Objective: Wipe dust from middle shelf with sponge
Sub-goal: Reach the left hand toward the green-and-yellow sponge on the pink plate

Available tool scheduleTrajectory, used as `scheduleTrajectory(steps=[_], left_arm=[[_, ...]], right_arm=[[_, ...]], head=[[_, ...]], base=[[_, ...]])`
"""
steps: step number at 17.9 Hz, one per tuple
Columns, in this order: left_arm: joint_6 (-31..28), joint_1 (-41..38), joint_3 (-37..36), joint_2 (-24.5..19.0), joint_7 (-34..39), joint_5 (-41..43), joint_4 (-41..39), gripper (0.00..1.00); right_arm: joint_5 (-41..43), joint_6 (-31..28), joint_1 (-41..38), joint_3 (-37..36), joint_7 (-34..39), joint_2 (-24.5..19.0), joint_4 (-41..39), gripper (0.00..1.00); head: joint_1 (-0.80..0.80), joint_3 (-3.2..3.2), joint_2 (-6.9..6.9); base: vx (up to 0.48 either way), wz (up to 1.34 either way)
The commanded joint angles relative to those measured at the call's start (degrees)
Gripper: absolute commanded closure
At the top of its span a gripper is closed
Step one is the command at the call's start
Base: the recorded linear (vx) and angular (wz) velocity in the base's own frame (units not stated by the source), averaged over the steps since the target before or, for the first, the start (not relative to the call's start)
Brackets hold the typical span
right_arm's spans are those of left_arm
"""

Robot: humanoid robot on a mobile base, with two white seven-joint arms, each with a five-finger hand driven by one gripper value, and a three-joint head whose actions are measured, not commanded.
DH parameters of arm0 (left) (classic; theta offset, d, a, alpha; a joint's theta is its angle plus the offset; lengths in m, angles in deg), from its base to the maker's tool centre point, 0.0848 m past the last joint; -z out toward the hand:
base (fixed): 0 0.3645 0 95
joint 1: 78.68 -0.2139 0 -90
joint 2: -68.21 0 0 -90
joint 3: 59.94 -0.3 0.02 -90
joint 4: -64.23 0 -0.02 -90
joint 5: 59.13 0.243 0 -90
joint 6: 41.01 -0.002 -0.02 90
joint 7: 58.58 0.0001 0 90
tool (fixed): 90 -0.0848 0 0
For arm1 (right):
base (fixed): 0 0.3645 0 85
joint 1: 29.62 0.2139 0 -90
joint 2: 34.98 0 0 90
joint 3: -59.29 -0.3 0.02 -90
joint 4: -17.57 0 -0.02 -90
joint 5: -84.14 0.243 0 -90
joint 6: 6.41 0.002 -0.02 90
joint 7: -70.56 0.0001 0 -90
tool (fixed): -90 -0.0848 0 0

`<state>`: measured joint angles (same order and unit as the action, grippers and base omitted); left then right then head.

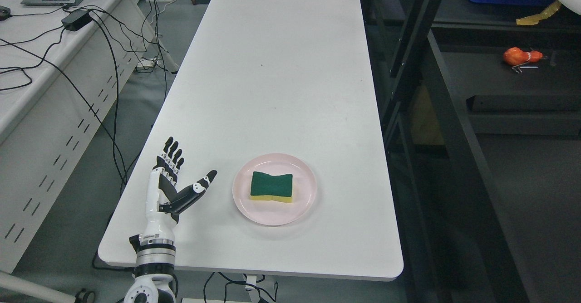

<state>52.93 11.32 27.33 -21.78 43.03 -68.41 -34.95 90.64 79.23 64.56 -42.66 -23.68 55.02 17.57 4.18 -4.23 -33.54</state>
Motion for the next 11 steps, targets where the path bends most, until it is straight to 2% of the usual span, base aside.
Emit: scheduleTrajectory(steps=[1, 5, 6, 8, 11], left_arm=[[0.3, 1.7, 0.9, -1.0, -0.1, 0.0, -0.4, 0.02], [2.9, 1.7, 0.8, -1.7, -1.5, 0.1, -0.4, 0.02], [6.0, 1.9, 0.5, -4.1, -4.1, 0.1, -0.2, 0.02], [8.1, 3.2, 0.4, -10.2, -10.0, 2.2, 0.0, 0.03], [10.2, 8.6, 0.2, -20.1, -18.6, 13.7, 2.0, 0.04]], right_arm=[[0.0, 0.0, 0.0, 0.0, 0.0, 1.0, -1.0, 0.0], [0.0, 0.0, 0.0, 0.0, 0.0, 1.0, -1.0, 0.0], [0.0, 0.0, 0.0, 0.0, 0.0, 1.0, -1.0, 0.0], [0.0, 0.0, 0.0, 0.0, 0.0, 1.0, -1.0, 0.0], [0.0, 0.0, 0.0, 0.0, 0.0, 1.0, -1.0, 0.0]], head=[[0.0, 0.0, 0.0], [0.0, 0.0, 0.0], [0.0, 0.0, 0.0], [0.0, 0.0, 0.0], [0.0, 0.0, 0.0]], base=[[-0.026, -0.16], [-0.014, -0.06], [0.0, 0.0], [0.0, 0.0], [0.0, 0.0]])
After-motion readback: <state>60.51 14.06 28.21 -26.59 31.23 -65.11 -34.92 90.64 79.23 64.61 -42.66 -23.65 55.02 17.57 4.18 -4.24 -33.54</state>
